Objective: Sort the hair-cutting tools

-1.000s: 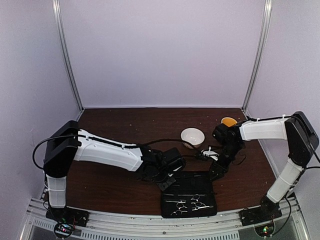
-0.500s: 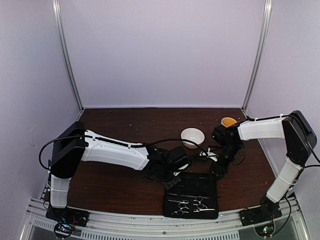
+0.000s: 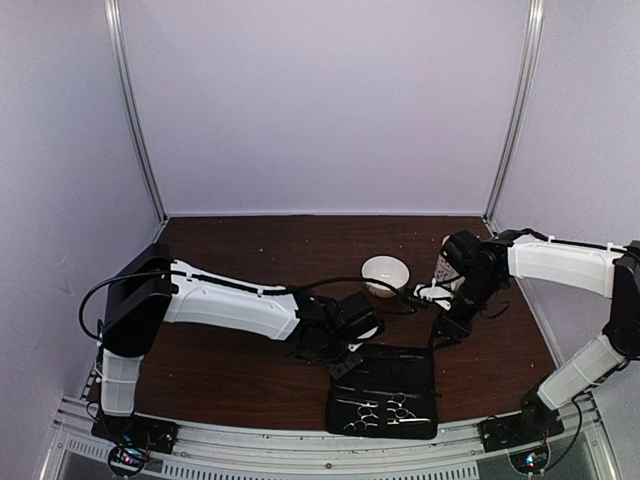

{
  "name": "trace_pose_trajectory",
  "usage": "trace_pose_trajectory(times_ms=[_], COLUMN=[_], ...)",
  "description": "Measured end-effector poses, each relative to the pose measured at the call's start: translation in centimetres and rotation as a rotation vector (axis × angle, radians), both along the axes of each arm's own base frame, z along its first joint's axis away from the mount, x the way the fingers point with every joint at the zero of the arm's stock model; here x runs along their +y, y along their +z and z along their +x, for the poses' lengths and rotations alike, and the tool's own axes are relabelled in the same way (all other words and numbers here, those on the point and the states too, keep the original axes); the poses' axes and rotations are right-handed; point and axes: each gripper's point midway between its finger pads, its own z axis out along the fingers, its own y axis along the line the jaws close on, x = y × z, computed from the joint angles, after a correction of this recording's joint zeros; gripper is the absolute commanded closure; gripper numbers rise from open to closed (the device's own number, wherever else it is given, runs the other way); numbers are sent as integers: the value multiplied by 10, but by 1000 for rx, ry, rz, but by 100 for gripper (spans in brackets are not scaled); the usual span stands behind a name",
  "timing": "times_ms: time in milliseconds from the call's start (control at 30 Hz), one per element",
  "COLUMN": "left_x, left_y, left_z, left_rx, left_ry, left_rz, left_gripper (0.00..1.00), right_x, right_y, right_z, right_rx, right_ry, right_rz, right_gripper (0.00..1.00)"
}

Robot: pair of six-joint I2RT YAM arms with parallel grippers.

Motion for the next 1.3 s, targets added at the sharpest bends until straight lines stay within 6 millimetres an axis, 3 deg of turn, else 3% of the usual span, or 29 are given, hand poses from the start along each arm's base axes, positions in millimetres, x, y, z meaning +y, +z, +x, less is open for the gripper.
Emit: trace_pose_trajectory(times_ms=[467, 733, 967, 1067, 1300], left_x=[0, 3, 9, 13, 22], left_y=[1, 1, 6, 13, 47], left_z=[0, 2, 4, 0, -8], left_rx=[-2, -4, -14, -10, 36], left_ry=[-6, -1, -4, -31, -119], left_rz=[2, 12, 39, 49, 20], left_gripper=[90, 79, 57, 50, 50], right_x=[-25, -27, -29, -30, -28], right_y=[-4, -5, -9, -14, -15], right_z=[-1, 1, -3, -7, -6], right_rx=[-81, -105, -118, -105, -106], right_ry=[-20, -23, -25, -23, -22], right_rz=[-108, -111, -103, -104, -94], right_gripper=[55, 55, 54, 54, 53])
